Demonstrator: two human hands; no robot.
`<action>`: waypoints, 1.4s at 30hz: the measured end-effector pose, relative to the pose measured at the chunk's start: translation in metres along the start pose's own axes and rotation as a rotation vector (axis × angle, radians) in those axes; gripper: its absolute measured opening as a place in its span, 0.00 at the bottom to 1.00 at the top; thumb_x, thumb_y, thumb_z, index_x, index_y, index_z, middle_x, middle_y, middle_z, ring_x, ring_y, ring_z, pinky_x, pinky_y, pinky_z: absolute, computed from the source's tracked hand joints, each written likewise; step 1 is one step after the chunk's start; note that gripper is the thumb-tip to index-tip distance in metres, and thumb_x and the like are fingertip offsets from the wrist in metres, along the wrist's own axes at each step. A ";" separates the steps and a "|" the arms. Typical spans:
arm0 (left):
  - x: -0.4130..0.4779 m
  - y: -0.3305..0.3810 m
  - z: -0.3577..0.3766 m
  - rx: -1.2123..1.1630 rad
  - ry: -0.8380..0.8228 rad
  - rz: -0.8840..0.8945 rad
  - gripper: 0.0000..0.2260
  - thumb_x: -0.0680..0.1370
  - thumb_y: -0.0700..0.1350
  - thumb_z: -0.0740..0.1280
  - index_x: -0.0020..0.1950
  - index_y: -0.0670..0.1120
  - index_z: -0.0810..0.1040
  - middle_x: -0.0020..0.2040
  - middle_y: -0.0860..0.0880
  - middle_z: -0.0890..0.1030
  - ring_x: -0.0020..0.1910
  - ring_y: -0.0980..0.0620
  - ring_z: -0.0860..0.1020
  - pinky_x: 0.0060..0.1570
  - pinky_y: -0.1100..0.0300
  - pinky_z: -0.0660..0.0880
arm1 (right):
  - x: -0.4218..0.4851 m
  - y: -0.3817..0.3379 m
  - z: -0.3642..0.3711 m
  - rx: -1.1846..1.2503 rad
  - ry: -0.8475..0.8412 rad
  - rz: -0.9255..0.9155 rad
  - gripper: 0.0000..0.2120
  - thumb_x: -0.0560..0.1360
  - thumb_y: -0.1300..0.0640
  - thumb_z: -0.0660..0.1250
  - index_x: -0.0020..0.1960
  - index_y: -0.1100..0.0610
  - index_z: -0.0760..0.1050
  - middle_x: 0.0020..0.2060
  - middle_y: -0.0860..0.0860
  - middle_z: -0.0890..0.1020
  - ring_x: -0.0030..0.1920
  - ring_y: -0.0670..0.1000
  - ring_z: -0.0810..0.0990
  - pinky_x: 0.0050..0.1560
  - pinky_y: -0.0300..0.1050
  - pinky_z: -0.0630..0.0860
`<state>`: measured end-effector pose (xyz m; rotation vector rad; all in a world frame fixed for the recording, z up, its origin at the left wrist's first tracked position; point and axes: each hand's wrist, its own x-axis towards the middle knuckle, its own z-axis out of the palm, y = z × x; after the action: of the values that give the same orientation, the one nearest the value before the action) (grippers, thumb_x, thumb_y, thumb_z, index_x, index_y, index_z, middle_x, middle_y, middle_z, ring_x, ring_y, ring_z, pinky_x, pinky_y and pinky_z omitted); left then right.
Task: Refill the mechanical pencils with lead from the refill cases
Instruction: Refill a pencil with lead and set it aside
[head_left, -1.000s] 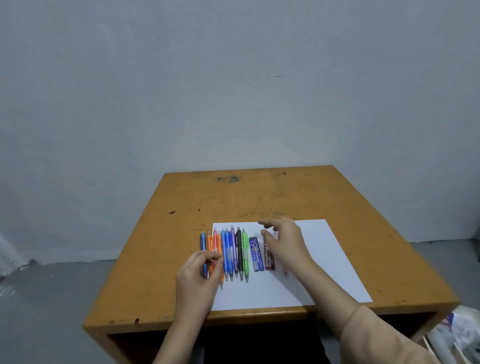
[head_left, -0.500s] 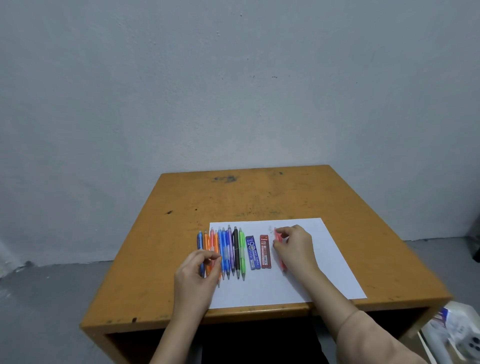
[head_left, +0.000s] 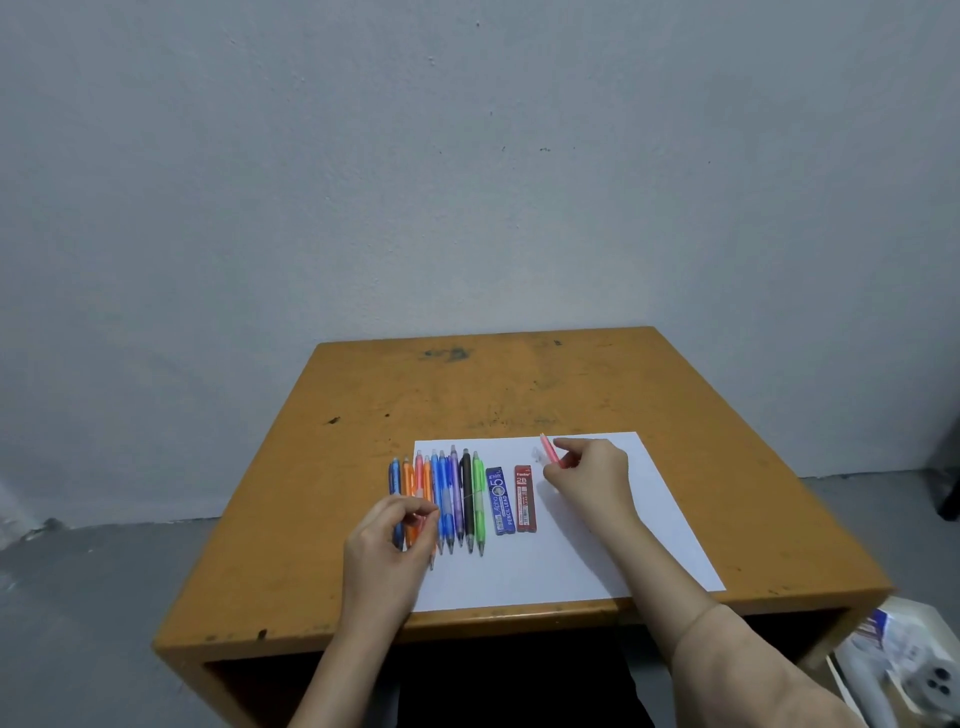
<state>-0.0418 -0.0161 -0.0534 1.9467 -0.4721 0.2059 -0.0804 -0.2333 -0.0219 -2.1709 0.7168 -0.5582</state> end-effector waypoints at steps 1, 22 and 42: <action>0.000 0.000 0.000 0.000 0.001 -0.001 0.05 0.73 0.42 0.72 0.45 0.51 0.79 0.46 0.59 0.78 0.52 0.68 0.73 0.35 0.73 0.74 | 0.000 -0.001 -0.001 0.009 -0.004 -0.019 0.16 0.74 0.56 0.69 0.62 0.58 0.78 0.38 0.50 0.80 0.36 0.45 0.75 0.34 0.33 0.67; -0.001 -0.001 0.000 -0.026 -0.001 0.028 0.05 0.73 0.41 0.71 0.47 0.49 0.80 0.47 0.58 0.79 0.53 0.62 0.76 0.37 0.73 0.75 | -0.019 -0.016 -0.006 -0.164 -0.362 -0.450 0.13 0.78 0.48 0.64 0.60 0.46 0.79 0.45 0.47 0.79 0.46 0.43 0.76 0.45 0.41 0.75; -0.001 0.000 -0.001 -0.016 -0.006 0.070 0.06 0.73 0.41 0.71 0.46 0.51 0.80 0.46 0.60 0.78 0.53 0.66 0.74 0.38 0.72 0.75 | -0.023 -0.012 -0.003 -0.159 -0.411 -0.462 0.11 0.77 0.54 0.66 0.56 0.43 0.81 0.45 0.46 0.77 0.49 0.46 0.75 0.53 0.52 0.74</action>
<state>-0.0424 -0.0149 -0.0538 1.9178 -0.5443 0.2404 -0.0954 -0.2138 -0.0144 -2.5071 0.0344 -0.2678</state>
